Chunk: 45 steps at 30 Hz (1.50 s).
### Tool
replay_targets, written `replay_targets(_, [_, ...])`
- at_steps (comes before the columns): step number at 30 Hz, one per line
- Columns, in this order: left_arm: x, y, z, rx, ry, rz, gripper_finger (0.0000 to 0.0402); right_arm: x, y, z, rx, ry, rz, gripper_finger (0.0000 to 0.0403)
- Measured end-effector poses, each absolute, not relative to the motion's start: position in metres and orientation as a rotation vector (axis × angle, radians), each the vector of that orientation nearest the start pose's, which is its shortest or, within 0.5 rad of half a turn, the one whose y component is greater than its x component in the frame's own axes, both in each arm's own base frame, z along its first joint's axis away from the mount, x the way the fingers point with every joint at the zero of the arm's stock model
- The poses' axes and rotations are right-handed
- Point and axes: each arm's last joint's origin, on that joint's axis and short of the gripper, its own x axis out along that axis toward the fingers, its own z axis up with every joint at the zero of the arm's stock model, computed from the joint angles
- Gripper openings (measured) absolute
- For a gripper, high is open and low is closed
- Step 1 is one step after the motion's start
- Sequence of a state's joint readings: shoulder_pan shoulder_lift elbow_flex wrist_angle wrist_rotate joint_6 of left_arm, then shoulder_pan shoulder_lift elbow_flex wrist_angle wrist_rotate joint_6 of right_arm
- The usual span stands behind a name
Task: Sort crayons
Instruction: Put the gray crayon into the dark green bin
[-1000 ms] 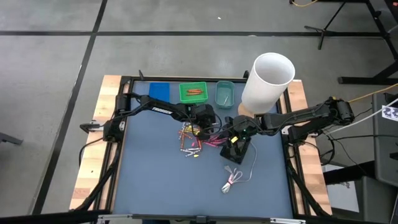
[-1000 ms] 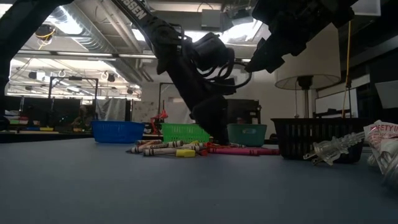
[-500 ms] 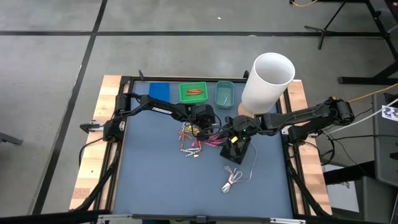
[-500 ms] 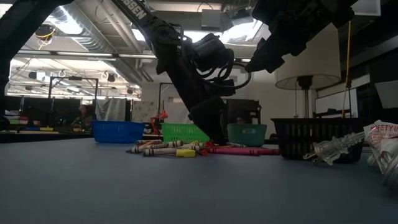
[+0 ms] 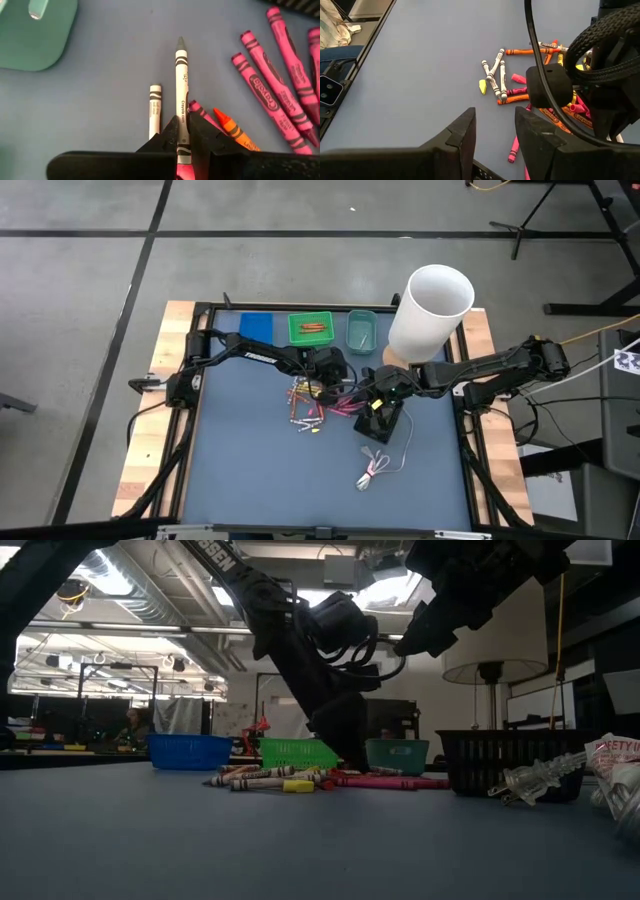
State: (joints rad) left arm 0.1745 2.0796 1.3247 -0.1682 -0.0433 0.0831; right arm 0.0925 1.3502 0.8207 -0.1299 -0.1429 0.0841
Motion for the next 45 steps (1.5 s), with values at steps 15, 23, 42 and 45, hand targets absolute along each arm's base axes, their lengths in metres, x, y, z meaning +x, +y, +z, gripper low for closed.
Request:
replay_targets(15, [0.427, 0.087, 0.140, -0.090, 0.796, 0.239, 0.0008, 0.279, 0.030, 0.230, 0.097, 0.669, 0.199, 0.0136])
replay_targets(23, [0.432, 0.102, 0.150, -0.117, 0.661, 0.339, 0.0008, 0.279, 0.030, 0.230, 0.097, 0.669, 0.199, 0.0136])
replay_targets(42, [0.422, 0.169, 0.167, -0.279, 0.396, 0.553, 0.0008, 0.279, 0.030, 0.230, 0.095, 0.668, 0.200, 0.0136])
replay_targets(45, [0.422, 0.171, 0.168, -0.279, 0.393, 0.558, 0.0018, 0.279, 0.030, 0.230, 0.094, 0.668, 0.200, 0.0136])
